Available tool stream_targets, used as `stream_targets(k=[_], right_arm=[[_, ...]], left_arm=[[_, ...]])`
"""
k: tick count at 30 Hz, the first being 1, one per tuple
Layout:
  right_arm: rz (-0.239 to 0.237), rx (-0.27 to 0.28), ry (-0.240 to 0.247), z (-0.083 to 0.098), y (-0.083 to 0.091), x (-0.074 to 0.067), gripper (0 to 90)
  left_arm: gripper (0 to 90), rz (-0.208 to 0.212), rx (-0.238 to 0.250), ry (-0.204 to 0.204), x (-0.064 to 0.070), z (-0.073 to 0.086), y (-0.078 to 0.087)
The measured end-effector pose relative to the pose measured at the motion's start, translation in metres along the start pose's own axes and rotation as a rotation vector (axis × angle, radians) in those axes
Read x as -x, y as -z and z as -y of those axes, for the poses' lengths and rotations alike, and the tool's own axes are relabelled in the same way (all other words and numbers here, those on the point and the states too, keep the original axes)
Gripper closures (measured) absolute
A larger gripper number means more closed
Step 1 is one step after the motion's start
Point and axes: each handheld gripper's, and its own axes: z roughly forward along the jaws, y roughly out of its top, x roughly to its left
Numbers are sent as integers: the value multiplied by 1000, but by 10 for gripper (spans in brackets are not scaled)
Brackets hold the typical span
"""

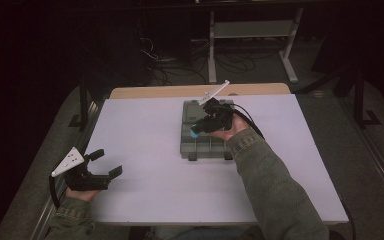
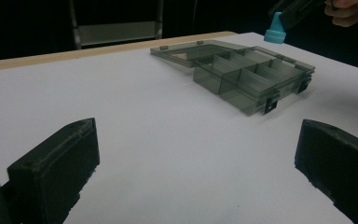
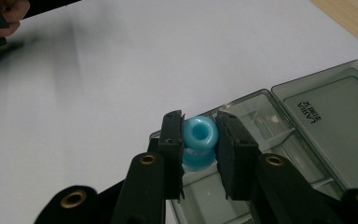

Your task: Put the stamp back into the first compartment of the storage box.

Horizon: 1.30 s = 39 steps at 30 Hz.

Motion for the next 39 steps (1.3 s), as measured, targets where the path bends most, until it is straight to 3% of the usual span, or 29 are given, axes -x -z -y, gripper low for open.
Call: stream_targets(k=[21, 32, 35, 36, 39], right_arm=[[20, 5, -31, -10, -11, 17, 713], [19, 12, -114, -5, -23, 32, 713], [17, 11, -119, -5, -26, 34, 713], [25, 2, -101, -3, -27, 36, 713], [20, 6, -121, -3, -31, 39, 713]], left_arm=[[0, 3, 0, -1, -1, 0, 0], [0, 1, -3, 2, -1, 0, 1], [0, 2, -5, -3, -2, 0, 0], [0, 3, -4, -3, -2, 0, 0], [0, 4, -4, -4, -2, 0, 0]])
